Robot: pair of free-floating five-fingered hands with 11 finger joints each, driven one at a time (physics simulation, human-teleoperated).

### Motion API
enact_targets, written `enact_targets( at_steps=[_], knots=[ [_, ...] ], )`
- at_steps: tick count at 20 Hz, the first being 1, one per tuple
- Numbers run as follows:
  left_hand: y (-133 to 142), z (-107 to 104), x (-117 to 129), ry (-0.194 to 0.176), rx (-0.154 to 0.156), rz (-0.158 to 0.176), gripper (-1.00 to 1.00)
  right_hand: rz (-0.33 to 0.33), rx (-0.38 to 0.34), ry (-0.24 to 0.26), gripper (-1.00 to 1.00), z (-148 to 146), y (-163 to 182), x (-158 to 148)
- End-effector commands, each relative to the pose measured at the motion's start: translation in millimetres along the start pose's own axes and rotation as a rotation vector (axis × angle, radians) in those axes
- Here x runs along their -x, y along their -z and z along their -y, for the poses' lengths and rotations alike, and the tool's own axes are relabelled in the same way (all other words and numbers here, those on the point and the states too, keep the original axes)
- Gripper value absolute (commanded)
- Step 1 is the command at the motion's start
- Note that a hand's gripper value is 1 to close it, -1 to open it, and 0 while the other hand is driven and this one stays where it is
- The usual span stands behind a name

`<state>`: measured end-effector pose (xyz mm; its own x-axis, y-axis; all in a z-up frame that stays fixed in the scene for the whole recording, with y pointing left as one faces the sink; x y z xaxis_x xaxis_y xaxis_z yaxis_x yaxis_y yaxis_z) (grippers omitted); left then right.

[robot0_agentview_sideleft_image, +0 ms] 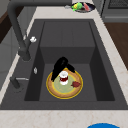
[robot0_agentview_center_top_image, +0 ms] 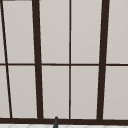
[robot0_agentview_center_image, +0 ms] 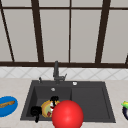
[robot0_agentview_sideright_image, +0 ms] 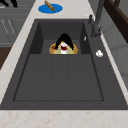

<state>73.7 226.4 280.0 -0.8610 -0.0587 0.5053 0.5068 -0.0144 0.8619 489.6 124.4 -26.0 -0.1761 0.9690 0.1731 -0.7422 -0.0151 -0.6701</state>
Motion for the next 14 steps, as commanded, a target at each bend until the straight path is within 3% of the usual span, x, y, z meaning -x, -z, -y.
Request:
enact_targets(
  at_steps=[1,6,14],
  knots=[
    [0.0,0.0,0.0,0.000,0.000,0.000,0.00,-0.017,-0.046,-0.038,-1.00,-3.5,15.1,-9.7],
    [0.0,0.0,0.0,0.000,0.000,0.000,0.00,-0.053,-0.076,-0.059,-1.00,-2.1,36.9,-20.3],
    [0.0,0.0,0.0,0.000,0.000,0.000,0.00,-0.019,-0.154,-0.031,-1.00,-3.3,50.7,-11.9]
  ],
)
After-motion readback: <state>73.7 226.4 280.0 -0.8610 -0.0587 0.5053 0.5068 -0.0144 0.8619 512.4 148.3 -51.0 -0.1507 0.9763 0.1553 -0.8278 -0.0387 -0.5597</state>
